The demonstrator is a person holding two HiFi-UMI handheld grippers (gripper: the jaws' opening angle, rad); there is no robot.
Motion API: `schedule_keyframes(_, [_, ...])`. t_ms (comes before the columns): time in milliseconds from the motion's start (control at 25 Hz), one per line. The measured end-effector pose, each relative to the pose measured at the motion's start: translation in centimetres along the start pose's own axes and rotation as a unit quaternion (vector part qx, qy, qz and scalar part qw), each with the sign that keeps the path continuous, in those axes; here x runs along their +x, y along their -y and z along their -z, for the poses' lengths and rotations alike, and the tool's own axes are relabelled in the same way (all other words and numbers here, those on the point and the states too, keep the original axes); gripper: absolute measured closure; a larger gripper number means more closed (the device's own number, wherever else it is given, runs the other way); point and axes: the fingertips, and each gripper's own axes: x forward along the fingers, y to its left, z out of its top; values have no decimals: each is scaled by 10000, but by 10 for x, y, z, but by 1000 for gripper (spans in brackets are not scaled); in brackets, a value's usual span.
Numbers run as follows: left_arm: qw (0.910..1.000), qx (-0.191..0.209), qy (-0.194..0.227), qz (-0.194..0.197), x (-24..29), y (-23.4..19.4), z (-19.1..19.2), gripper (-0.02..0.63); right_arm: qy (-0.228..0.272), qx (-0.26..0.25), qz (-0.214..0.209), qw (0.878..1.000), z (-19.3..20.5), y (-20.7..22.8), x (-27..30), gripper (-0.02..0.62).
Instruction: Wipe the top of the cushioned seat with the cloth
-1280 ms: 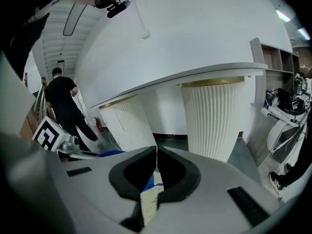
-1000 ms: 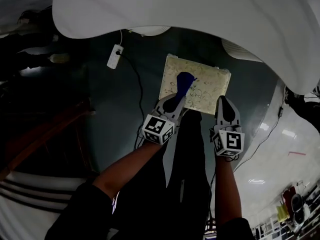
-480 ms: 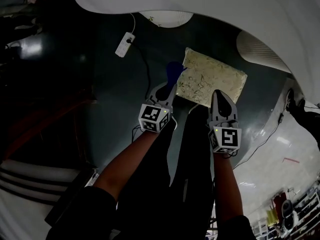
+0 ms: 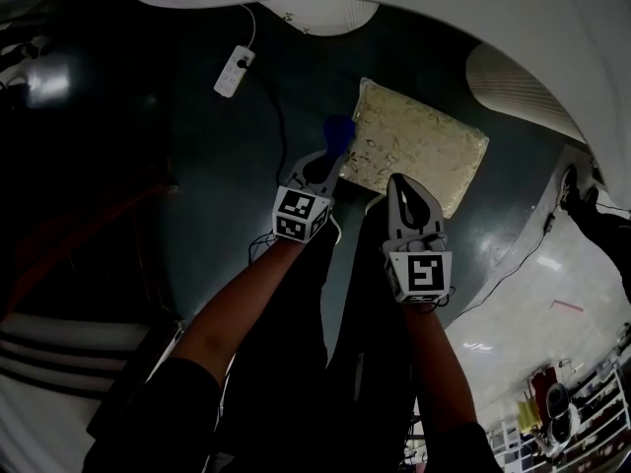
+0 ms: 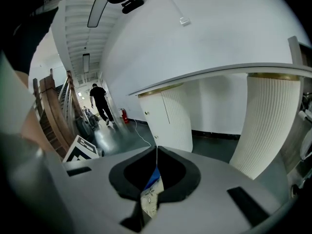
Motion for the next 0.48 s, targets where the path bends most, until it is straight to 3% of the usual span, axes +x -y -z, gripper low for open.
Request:
schedule_keyframes(120, [9997,37,-173,182,18,8,14,571,-54,-10,-65,10000,5,0,0,557])
schedule_keyframes(280, [9988,-242,-249,342,38,9,34,571,-70,-63,-104,9999,7,7,-2,557])
schedule_keyframes(480, [9983,-87,-439,365,47,15,53,571,-148,115,-3,9998,17,12,-11,557])
